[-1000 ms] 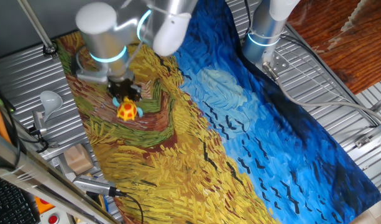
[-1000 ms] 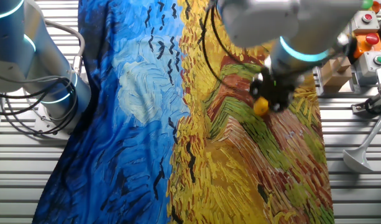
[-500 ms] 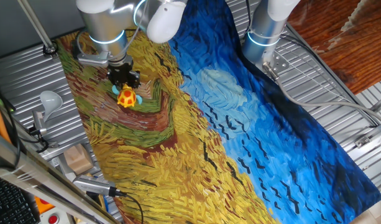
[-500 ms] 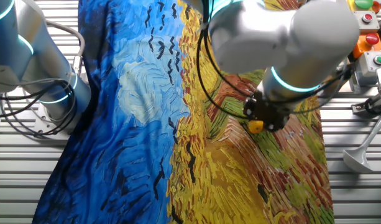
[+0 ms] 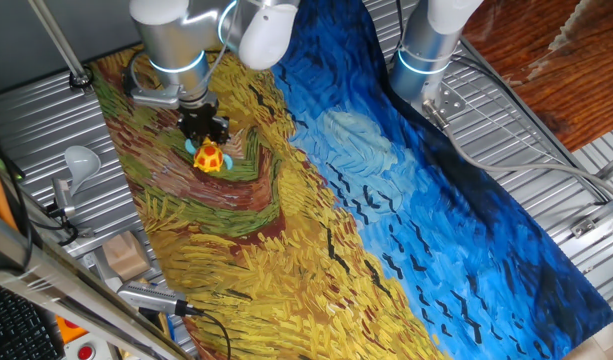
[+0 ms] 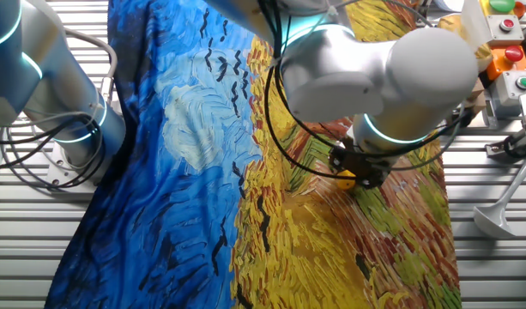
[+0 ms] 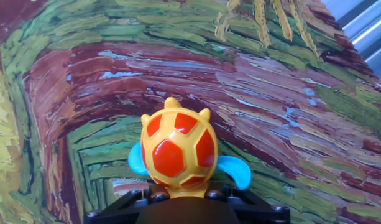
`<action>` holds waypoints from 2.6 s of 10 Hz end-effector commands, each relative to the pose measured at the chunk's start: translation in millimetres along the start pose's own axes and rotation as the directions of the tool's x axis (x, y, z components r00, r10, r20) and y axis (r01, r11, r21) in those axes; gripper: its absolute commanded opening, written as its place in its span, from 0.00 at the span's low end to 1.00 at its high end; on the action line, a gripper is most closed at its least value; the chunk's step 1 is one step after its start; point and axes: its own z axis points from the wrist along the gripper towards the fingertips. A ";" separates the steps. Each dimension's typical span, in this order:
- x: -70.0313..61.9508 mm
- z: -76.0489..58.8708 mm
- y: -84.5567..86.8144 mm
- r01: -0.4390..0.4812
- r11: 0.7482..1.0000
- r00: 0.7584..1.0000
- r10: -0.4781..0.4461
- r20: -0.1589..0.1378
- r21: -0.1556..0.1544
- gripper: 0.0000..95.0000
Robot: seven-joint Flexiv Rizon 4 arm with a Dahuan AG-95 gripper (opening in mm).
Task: Grasp the moving object
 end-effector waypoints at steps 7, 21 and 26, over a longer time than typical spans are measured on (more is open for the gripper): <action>-0.2 4.1 -0.7 0.043 0.999 0.999 -0.042 0.030 -0.011 0.60; -31.7 -53.3 15.3 -0.119 0.993 0.993 0.118 -0.026 -0.021 0.00; -31.7 -53.3 15.3 -0.216 0.976 0.976 0.216 -0.029 -0.009 0.00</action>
